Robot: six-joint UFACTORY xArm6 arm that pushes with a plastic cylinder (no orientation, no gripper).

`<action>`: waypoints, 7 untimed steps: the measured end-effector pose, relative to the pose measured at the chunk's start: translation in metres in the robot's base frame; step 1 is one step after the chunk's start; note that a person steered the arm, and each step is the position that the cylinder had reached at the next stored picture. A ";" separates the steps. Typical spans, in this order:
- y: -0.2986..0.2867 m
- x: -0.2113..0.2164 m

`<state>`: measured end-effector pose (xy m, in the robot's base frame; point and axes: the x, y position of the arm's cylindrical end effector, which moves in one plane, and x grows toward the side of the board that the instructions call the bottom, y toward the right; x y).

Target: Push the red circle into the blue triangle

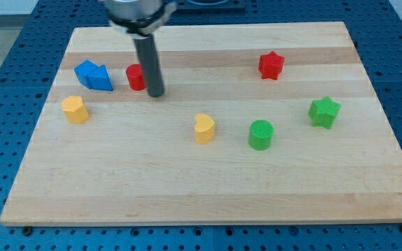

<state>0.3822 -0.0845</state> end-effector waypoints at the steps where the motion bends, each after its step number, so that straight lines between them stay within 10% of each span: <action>1: 0.017 -0.026; 5: -0.054 -0.036; 7: 0.058 -0.104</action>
